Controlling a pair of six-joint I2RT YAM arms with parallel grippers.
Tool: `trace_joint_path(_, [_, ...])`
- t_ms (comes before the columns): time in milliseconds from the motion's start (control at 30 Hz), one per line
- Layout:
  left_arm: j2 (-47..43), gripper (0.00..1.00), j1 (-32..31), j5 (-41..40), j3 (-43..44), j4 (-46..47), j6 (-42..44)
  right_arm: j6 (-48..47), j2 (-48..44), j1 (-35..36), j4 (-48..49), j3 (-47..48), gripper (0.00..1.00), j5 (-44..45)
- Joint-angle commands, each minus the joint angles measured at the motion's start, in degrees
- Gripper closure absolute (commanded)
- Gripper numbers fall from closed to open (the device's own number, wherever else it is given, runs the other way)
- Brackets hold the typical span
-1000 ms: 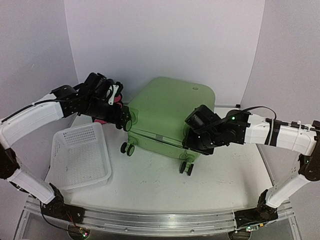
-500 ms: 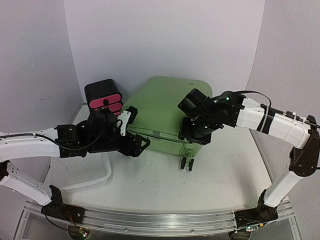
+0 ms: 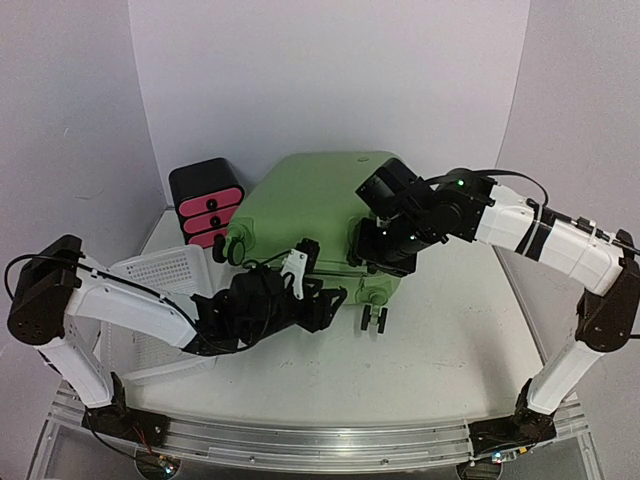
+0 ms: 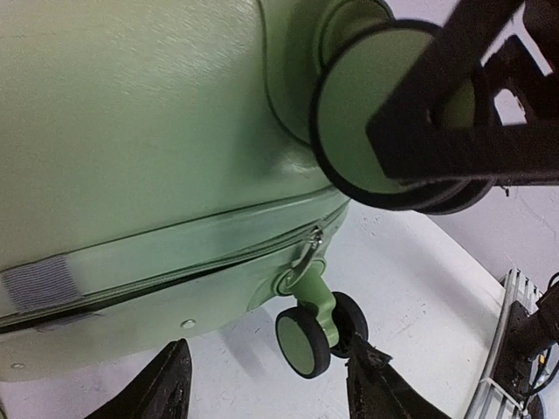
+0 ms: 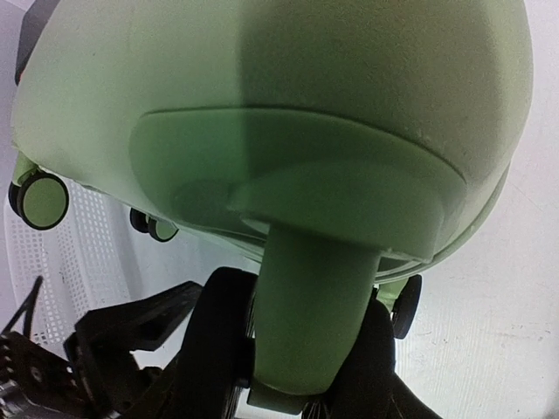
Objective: Open, take out, and arrange the luggage
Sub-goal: Unzip the zipper of the luggage.
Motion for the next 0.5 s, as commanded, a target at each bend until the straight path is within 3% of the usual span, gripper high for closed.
trace_joint_path(0, [5.2, 0.39, -2.3, -6.1, 3.8, 16.0, -1.3, -8.6, -7.5, 2.0, 19.6, 6.1, 0.81, 0.2])
trace_joint_path(467, [18.8, 0.47, -6.6, -16.3, 13.6, 24.0, 2.2, -7.8, -11.4, 2.0, 21.4, 2.9, 0.79, 1.2])
